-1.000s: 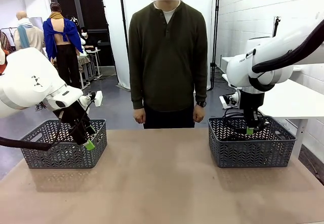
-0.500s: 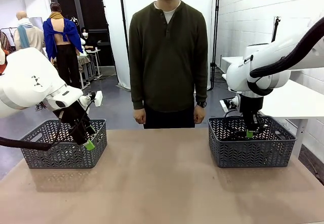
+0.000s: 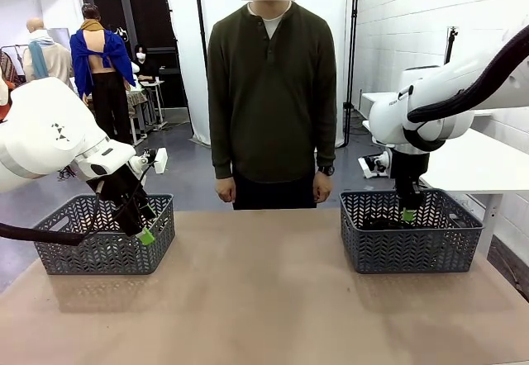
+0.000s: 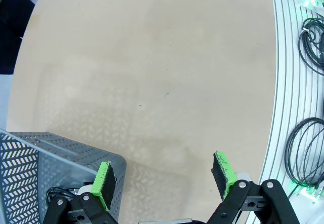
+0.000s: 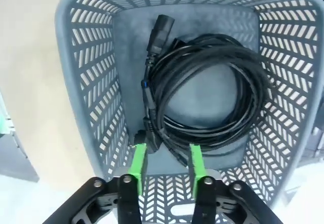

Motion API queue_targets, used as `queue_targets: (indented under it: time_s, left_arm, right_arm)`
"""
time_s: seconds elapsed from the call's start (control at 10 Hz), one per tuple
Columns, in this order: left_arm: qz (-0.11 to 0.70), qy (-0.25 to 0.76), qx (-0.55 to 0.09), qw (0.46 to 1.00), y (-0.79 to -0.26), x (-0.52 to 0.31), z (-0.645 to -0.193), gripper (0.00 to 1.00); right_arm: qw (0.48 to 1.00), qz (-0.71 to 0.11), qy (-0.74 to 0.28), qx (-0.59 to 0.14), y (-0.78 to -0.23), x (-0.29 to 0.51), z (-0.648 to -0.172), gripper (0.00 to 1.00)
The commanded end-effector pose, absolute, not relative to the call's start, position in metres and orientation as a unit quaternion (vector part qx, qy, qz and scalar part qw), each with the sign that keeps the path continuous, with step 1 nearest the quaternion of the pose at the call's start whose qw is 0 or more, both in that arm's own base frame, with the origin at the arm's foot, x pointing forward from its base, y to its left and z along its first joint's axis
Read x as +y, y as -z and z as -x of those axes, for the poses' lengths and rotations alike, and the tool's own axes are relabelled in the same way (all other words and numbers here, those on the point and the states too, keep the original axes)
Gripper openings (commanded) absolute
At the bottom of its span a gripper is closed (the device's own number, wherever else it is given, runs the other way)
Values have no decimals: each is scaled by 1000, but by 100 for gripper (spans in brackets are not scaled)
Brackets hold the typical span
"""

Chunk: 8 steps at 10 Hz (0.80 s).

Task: Organize the cables according to human instructions.
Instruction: Pick up a bundle of cables and place it in the basket indicated by the human.

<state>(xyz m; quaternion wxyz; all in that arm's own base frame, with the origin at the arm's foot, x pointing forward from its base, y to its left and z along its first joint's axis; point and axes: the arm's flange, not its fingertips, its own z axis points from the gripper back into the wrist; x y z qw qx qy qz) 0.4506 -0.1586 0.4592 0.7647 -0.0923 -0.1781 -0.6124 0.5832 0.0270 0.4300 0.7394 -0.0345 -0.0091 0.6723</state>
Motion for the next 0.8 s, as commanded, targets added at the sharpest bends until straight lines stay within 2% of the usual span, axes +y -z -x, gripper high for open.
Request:
queue_targets:
  time_s: [0.0, 0.6, 0.7]
  left_arm:
    - [92, 612, -178, 765, -460, -159, -450, 100]
    - [92, 612, -178, 765, -460, -159, -450, 100]
    - [92, 612, -178, 765, -460, -159, -450, 100]
  right_arm:
    - [745, 18, -666, -23, -437, 25, -589, 100]
    - [758, 18, -652, -16, -442, 29, -589, 100]
    - [744, 31, -668, -6, -439, 25, -585, 100]
